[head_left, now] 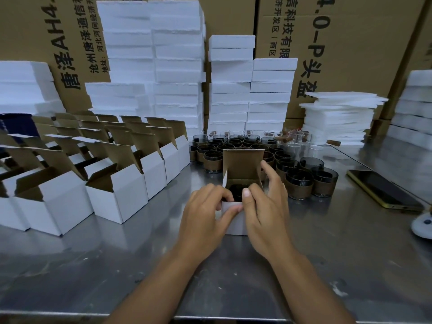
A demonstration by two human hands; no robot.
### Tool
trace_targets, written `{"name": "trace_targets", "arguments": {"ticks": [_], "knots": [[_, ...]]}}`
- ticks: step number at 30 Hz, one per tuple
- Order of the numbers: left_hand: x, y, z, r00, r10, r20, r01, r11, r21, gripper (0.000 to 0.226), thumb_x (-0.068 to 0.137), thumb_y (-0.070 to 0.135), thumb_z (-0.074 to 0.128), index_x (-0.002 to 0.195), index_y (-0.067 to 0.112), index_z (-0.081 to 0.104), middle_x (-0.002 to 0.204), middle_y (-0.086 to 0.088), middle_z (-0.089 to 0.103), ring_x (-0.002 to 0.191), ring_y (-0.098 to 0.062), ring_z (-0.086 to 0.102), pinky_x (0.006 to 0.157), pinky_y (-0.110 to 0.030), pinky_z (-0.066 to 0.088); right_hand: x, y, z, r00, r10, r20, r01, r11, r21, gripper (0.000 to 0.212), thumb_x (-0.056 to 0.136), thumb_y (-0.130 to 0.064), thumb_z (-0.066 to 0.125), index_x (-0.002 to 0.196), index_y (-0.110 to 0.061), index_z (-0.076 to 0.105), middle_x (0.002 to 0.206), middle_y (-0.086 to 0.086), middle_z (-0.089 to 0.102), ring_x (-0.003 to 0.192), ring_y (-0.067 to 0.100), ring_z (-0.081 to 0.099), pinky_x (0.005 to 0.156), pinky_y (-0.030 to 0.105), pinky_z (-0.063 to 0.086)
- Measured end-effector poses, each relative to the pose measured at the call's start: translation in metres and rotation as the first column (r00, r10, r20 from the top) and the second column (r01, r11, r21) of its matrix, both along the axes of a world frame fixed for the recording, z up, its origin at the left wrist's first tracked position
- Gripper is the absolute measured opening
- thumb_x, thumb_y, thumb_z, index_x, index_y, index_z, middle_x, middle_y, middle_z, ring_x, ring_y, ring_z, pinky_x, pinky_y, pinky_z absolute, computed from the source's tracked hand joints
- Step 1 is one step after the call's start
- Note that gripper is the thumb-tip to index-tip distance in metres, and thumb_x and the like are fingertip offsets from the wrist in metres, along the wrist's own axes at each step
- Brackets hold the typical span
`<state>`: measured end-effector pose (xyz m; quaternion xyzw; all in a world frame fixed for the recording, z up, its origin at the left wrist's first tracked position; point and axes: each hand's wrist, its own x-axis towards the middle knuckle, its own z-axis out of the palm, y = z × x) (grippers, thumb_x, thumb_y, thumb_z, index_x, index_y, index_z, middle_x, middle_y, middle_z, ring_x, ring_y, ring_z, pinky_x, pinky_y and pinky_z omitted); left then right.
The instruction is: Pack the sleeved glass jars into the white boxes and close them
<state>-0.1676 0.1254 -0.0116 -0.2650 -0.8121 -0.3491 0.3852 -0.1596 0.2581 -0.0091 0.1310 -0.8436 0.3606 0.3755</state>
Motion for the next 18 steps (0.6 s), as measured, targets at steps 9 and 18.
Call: {"name": "trace_targets", "arguments": {"ticks": [9,18], "knots": [[0.000,-0.002,0.004,0.992,-0.049,0.120,0.019,0.971,0.239,0.023,0.088,0.047,0.043,0.111,0.047,0.048,0.081,0.011,0.046,0.078,-0.003,0.048,0.068,-0.008,0.036,0.003,-0.001,0.010,0.992,0.052,-0.113,-0.103,0.852,-0.512,0.027,0.098,-0.021,0.038,0.118,-0.037,0.044,0.138,-0.004,0.045,0.126,0.003,0.041,0.103,0.017,0.033],[0.001,-0.001,0.004,0.876,-0.232,0.424,0.082,0.936,0.343,0.031,0.097,0.044,0.036,0.095,0.035,0.066,0.111,0.005,0.047,0.105,0.011,0.045,0.084,0.002,0.028,-0.002,0.005,0.013,0.875,0.413,0.252,-0.050,0.594,-0.803,0.048,0.090,-0.006,0.054,0.133,-0.027,0.046,0.097,-0.014,0.064,0.077,-0.010,0.063,0.066,0.009,0.048]]}}
